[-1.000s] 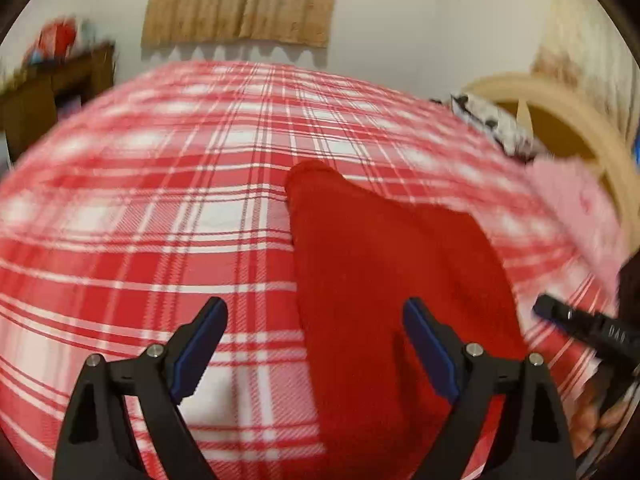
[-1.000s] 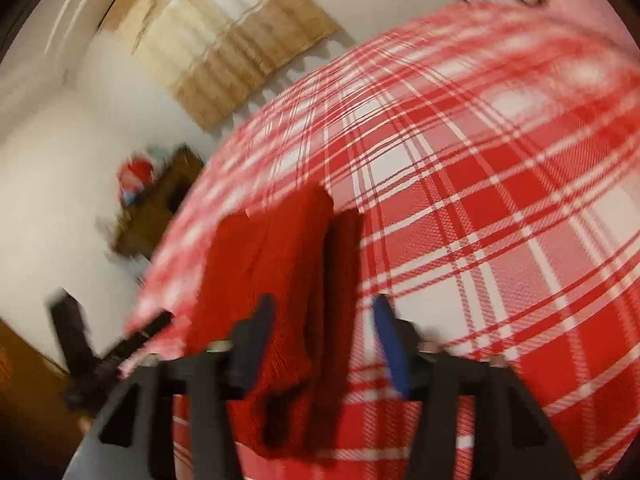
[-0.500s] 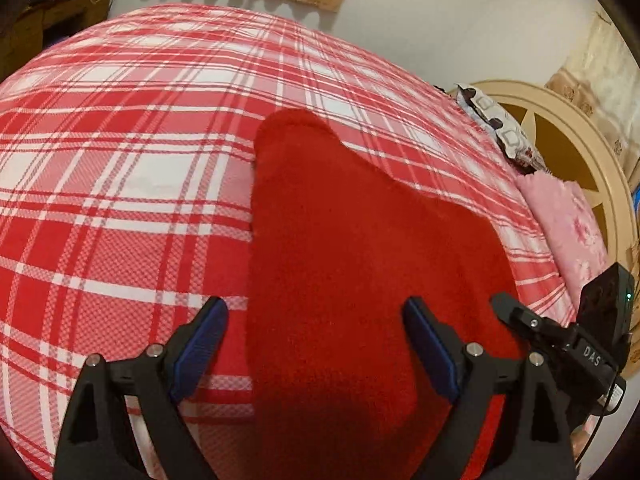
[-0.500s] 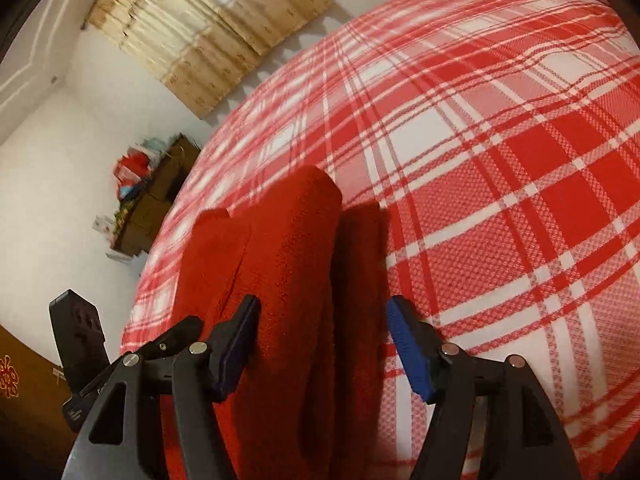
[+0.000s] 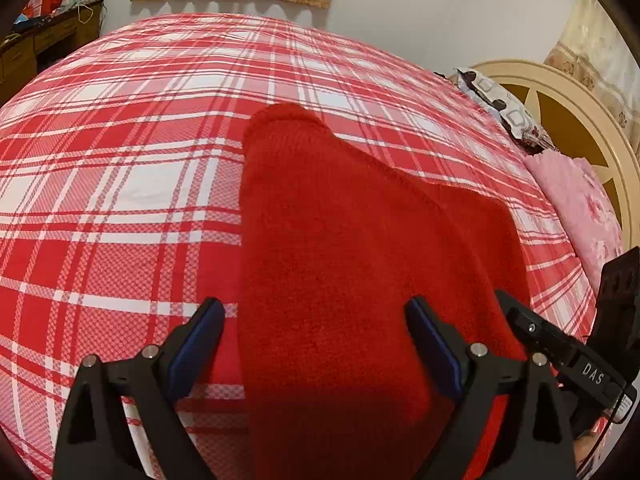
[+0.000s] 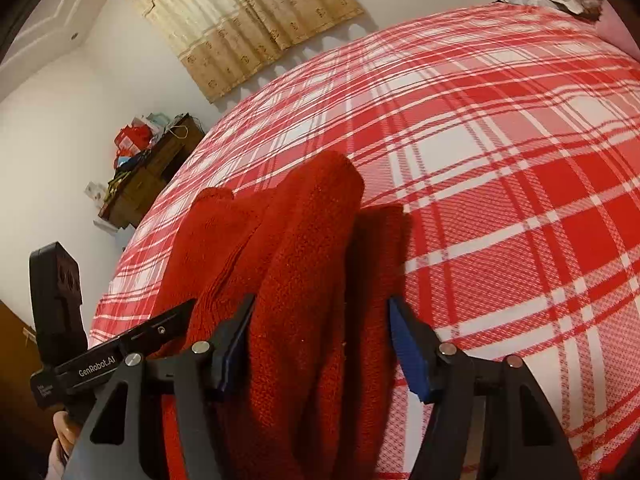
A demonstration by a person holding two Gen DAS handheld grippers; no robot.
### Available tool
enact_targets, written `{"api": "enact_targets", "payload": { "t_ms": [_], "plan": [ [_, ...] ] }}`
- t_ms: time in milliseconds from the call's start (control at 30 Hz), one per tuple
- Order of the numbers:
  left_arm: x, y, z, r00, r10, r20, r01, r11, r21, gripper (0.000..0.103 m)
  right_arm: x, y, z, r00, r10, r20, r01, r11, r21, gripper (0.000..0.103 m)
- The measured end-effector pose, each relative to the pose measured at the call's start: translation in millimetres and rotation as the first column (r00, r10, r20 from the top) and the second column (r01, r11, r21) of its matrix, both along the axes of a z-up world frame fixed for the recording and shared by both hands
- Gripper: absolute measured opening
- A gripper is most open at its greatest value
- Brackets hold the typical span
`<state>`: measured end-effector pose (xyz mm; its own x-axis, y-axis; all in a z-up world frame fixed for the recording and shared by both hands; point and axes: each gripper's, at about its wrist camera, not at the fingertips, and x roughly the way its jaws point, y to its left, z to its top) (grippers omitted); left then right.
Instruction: Fold small clothes
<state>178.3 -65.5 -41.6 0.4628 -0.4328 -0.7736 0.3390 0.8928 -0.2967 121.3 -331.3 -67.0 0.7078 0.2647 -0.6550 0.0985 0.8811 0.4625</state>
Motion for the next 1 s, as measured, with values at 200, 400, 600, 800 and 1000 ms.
{"api": "enact_targets", "payload": {
  "t_ms": [200, 400, 600, 800, 1000],
  "plan": [
    [2, -2, 0, 1.000, -0.004, 0.000, 0.004, 1.000, 0.010, 0.094, 0, 0, -2, 1.000, -0.012, 0.009, 0.012, 1.000, 0.008, 0.064],
    [1, -5, 1, 1.000, -0.012, 0.010, 0.012, 1.000, 0.016, 0.087, -5, 12, 3, 0.999, 0.004, 0.033, -0.002, 0.999, -0.046, 0.048],
    [0, -10, 3, 1.000, -0.024, 0.019, 0.024, 1.000, 0.007, 0.076, -6, 11, 3, 0.999, 0.001, 0.038, 0.001, 0.999, -0.049, 0.047],
    [-2, -14, 5, 0.999, -0.029, 0.032, 0.028, 0.999, 0.021, 0.071, -3, 4, -1, 1.000, -0.015, 0.018, 0.015, 1.000, -0.003, 0.053],
    [-1, -13, 5, 0.999, -0.027, 0.032, 0.026, 0.999, 0.023, 0.071, -3, 8, 1, 1.000, -0.009, 0.025, 0.010, 1.000, -0.021, 0.049]
  ]
}}
